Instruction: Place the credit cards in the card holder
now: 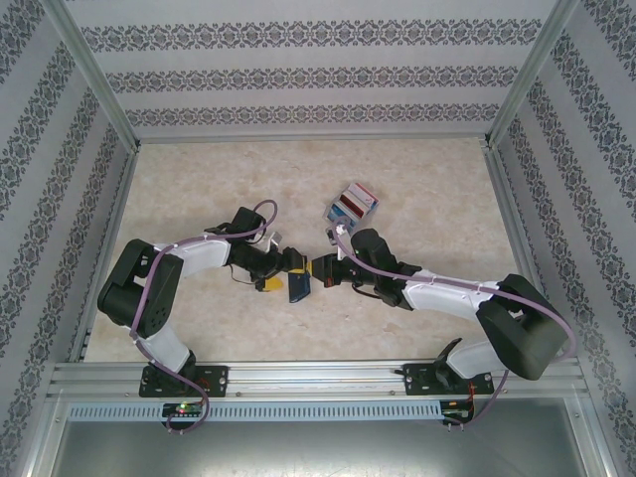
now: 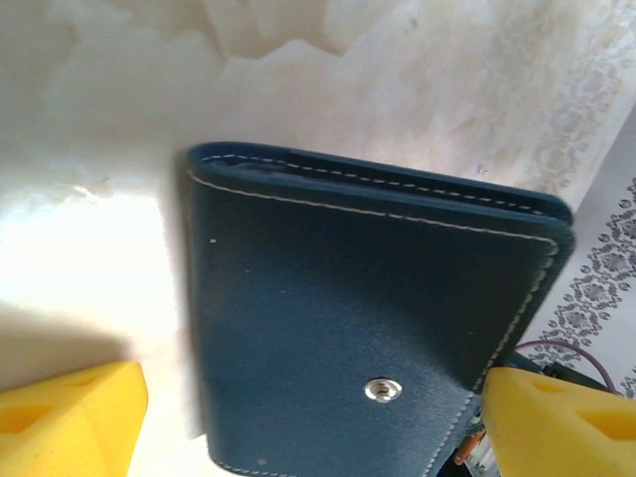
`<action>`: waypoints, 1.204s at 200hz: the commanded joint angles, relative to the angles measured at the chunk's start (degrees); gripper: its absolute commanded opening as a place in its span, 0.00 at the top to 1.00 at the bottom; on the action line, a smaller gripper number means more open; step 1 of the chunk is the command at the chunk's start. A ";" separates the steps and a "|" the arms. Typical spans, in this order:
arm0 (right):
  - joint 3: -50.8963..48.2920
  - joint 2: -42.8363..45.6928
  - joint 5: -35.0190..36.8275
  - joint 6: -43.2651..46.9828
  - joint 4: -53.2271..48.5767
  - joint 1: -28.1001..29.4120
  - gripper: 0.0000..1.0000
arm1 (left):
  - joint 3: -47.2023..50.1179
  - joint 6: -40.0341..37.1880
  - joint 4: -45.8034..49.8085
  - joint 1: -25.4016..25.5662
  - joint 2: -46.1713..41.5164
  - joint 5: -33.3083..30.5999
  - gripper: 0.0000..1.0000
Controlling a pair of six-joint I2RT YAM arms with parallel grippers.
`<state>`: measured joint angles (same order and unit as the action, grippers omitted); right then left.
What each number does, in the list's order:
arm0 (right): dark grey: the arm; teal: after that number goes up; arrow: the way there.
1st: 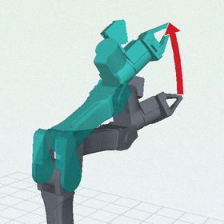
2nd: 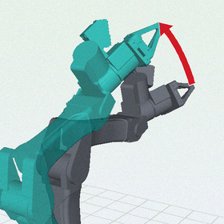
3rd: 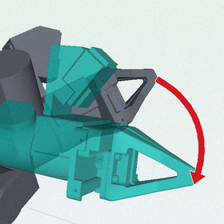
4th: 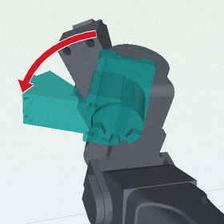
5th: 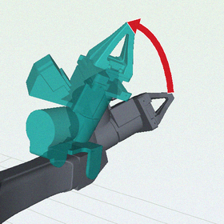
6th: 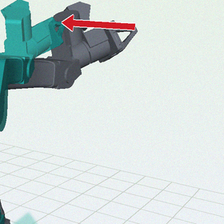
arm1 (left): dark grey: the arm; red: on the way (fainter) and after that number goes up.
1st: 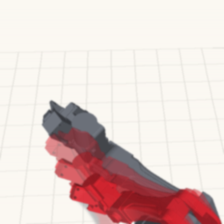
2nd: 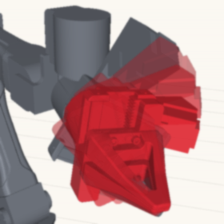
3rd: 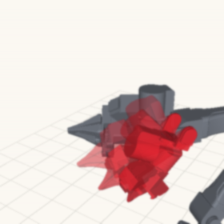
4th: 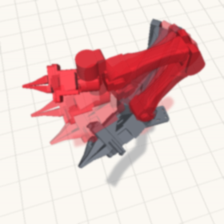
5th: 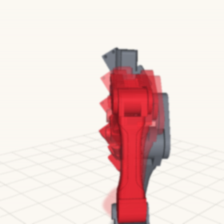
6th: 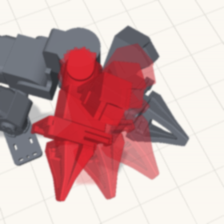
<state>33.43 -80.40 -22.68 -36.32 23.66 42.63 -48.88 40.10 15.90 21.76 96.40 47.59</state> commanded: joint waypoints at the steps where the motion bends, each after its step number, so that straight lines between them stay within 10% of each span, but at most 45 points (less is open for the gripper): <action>1: -0.62 1.25 -1.32 -0.49 3.98 0.29 1.00 | 0.01 -0.20 -2.47 0.22 -1.09 2.95 0.12; 48: -1.44 2.14 -0.98 -0.75 4.85 0.16 1.00 | 0.95 1.56 -6.83 0.26 0.02 6.41 0.26; 74: -1.87 3.05 1.12 0.01 4.23 -0.24 1.00 | -0.57 -0.49 -3.51 0.28 0.65 4.81 0.58; 143: -7.35 11.98 9.27 0.39 -1.01 -2.91 1.00 | -3.29 -4.51 3.13 0.21 0.35 -0.24 0.80; 241: -11.63 14.80 12.99 0.46 -10.90 -6.97 0.95 | -5.01 -10.19 11.52 -0.03 4.50 -7.62 0.83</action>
<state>22.76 -66.35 -13.69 -36.07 17.08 36.36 -54.89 33.43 20.05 21.76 98.32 48.25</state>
